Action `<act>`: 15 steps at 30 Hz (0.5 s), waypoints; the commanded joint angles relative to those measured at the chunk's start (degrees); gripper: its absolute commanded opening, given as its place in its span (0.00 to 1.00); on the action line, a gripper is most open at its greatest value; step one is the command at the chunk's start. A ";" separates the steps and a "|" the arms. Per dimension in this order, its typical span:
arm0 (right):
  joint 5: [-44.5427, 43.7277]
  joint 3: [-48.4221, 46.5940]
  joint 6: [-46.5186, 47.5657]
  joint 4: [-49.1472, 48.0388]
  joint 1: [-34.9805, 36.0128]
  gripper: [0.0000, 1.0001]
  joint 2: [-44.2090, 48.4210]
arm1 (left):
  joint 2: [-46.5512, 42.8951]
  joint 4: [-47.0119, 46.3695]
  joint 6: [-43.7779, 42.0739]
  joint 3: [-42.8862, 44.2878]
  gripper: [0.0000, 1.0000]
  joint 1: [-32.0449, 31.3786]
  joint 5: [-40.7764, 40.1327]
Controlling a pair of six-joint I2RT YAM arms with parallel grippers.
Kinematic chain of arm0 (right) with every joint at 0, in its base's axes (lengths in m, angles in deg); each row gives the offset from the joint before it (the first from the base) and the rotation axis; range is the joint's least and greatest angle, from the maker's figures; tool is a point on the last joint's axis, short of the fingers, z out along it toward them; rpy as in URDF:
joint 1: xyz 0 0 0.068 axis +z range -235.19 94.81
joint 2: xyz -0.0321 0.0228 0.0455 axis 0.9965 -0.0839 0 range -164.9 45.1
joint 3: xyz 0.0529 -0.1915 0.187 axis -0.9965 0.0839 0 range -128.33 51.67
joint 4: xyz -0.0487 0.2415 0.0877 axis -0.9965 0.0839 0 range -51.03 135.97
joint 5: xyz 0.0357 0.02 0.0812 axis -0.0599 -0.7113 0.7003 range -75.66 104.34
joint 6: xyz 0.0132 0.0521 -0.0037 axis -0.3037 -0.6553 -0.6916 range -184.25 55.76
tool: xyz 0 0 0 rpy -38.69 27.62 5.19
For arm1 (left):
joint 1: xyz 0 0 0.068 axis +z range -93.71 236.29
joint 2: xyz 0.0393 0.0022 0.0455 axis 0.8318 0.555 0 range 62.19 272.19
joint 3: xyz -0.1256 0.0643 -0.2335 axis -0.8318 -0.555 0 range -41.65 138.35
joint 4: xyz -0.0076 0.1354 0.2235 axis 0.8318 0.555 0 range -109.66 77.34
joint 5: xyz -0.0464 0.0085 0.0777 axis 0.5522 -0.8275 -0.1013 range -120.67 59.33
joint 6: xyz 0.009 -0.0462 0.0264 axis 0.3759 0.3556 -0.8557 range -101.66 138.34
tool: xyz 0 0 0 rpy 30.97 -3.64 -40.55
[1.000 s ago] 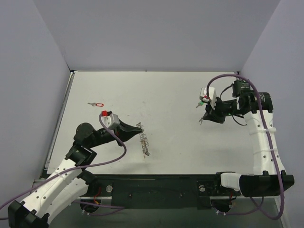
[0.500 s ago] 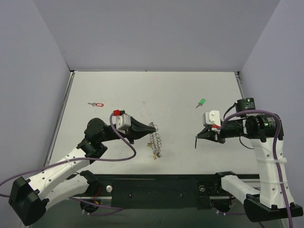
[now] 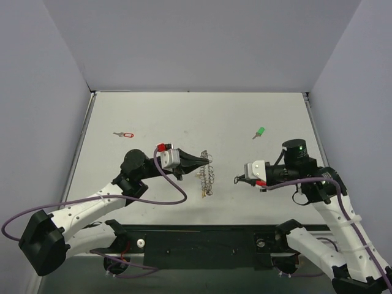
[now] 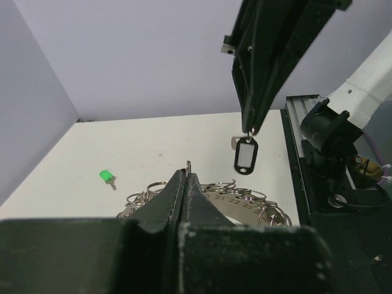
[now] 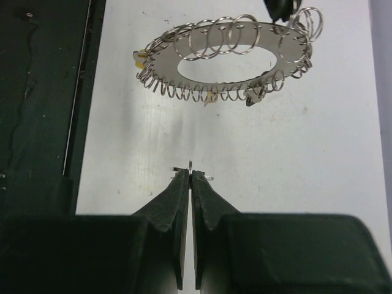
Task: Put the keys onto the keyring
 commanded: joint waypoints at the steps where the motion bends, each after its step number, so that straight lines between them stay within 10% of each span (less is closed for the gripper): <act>1: -8.21 9.18 -17.08 -27.86 6.96 0.00 7.43 | -0.57 -11.31 -2.65 -1.35 0.00 -0.46 -2.38; 15: -20.36 15.95 -20.10 -35.54 22.35 0.00 12.97 | -4.52 0.18 -16.62 -3.37 0.00 -6.88 -2.73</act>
